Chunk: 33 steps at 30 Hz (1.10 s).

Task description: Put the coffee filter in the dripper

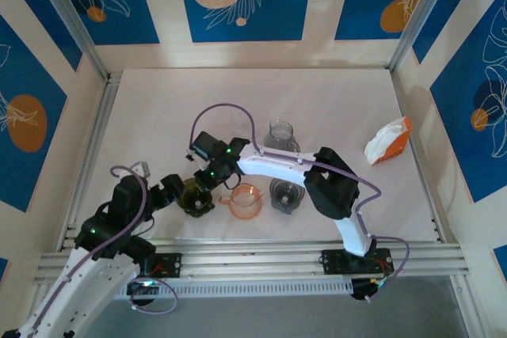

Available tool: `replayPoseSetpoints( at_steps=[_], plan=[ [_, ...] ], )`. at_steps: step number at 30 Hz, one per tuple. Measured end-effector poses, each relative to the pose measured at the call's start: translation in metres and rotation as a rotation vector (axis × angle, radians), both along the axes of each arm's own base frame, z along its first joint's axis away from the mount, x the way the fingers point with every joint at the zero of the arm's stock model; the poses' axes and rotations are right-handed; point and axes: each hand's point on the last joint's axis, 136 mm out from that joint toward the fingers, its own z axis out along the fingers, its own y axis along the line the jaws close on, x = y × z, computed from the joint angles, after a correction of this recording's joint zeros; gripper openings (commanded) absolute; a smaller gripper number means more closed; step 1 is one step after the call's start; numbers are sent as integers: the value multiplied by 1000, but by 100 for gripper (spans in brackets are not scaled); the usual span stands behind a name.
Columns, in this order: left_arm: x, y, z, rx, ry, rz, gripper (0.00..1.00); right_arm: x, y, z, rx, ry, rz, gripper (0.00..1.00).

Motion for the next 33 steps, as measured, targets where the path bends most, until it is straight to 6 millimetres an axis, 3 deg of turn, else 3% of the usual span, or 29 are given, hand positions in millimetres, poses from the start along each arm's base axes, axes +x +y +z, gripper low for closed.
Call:
replayPoseSetpoints(
  at_steps=[3,8,10,14,19,22,28,33],
  plan=[
    [0,1,2,-4,-13,3,87,3,6,6,33,-1,-2,0],
    [-1,3,12,-21,-61,11,93,10,7,15,62,-16,-19,0],
    [-1,5,18,-27,-87,17,100,14,5,27,84,-30,-30,0],
    [-2,9,31,-47,-142,34,100,13,-8,62,136,-70,-53,0],
    [-5,16,42,-62,-198,57,100,9,-37,111,203,-131,-102,0],
    [-6,18,45,-66,-217,68,100,6,-63,129,219,-142,-145,0],
    [-4,17,35,-60,-204,70,100,3,-128,134,177,-62,-273,0],
    [-4,16,23,-55,-176,68,100,-10,-159,124,117,44,-320,0]
  ],
)
